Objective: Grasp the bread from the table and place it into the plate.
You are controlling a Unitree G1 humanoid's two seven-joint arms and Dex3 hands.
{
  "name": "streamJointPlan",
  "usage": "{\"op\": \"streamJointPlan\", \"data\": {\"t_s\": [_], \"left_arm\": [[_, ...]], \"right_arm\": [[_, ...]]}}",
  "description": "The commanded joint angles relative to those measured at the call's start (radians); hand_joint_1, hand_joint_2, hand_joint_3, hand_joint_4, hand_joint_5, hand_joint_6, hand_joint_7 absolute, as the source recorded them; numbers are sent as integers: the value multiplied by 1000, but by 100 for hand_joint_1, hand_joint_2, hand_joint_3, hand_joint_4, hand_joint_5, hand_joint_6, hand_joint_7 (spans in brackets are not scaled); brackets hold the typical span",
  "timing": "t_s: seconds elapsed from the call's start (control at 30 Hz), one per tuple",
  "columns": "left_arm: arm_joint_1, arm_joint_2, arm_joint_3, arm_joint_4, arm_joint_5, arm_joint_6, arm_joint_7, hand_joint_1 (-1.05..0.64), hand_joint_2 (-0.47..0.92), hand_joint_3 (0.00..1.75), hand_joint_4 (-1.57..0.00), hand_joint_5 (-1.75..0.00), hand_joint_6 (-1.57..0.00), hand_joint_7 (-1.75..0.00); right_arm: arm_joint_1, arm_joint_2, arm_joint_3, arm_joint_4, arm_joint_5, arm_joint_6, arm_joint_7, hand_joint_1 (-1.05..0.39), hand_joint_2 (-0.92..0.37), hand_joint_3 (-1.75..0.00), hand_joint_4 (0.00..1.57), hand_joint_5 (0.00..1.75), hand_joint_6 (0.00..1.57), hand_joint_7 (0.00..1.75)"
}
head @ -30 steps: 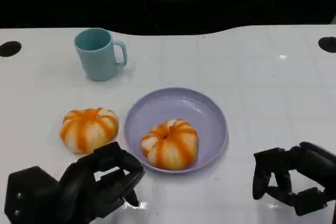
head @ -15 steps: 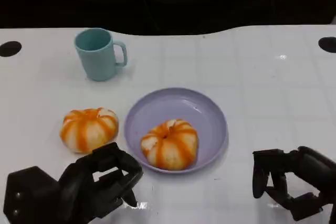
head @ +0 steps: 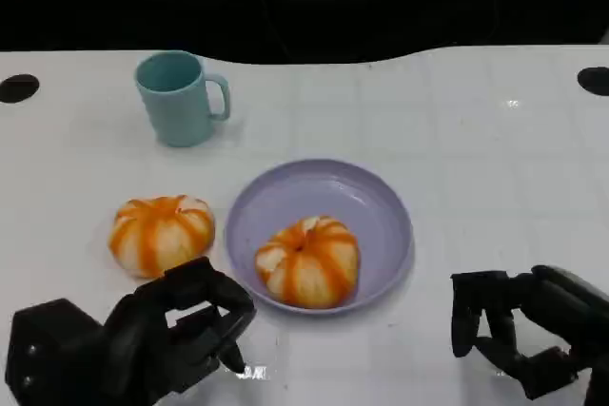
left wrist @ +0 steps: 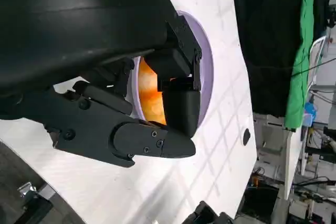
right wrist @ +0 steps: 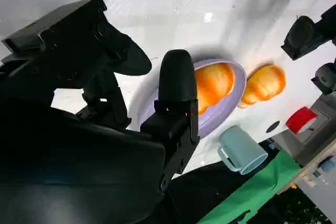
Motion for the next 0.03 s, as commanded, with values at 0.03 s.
{"op": "streamJointPlan", "data": {"t_s": [0.03], "left_arm": [[-1, 20, 16, 13, 0, -25, -14, -50, 92, 32, -70, -175, -72, -139]], "right_arm": [[-13, -2, 2, 16, -6, -22, -14, -8, -47, -120, 78, 175, 60, 152]]}}
